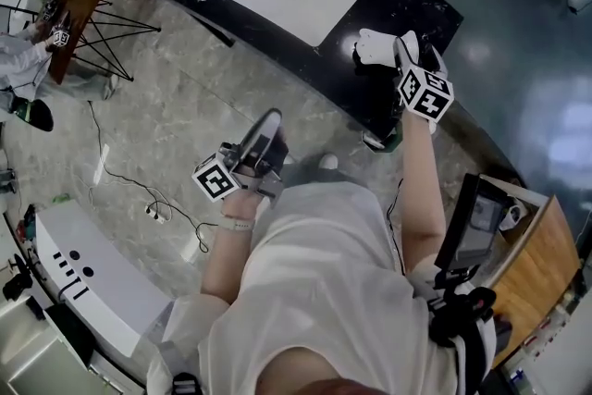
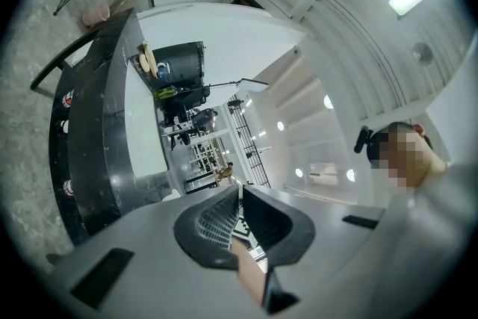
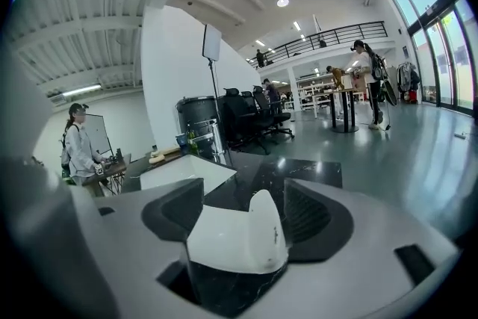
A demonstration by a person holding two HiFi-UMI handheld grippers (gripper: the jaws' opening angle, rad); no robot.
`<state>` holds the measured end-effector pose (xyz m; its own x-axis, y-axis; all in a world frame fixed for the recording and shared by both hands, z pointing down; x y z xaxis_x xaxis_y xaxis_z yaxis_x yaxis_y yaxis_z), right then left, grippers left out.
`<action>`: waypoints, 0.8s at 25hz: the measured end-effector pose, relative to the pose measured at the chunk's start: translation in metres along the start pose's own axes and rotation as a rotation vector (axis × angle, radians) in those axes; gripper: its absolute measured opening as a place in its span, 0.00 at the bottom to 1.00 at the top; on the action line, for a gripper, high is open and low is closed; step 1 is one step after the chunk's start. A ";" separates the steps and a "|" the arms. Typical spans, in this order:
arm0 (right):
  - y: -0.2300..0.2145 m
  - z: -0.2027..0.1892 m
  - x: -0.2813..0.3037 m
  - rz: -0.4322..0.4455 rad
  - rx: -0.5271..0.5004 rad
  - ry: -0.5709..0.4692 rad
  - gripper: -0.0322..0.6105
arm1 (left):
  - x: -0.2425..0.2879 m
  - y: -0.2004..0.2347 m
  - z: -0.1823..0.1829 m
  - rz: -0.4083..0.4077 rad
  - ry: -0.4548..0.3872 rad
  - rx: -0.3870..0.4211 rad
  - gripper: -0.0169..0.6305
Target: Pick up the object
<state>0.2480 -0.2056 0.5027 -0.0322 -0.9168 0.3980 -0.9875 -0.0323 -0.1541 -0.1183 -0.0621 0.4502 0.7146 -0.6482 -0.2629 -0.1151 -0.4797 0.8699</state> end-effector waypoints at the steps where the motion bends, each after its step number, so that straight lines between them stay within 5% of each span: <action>1: -0.002 0.001 0.006 -0.003 0.000 0.009 0.55 | -0.001 -0.001 0.001 0.003 -0.004 -0.001 0.04; 20: -0.028 -0.031 0.065 -0.100 0.095 0.149 0.54 | -0.018 0.003 0.004 0.030 -0.042 -0.012 0.04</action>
<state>0.2687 -0.2517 0.5613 0.0362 -0.8384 0.5438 -0.9681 -0.1644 -0.1891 -0.1347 -0.0540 0.4554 0.6816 -0.6863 -0.2539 -0.1271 -0.4527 0.8826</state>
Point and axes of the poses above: the fingertips, and each gripper's own axes: x forward along the fingers, y to its left, z out of its top, the point moved 8 cm from there along -x, backward along the fingers, and after that the axes turned 2 degrees about -z, right-handed, at the moved point
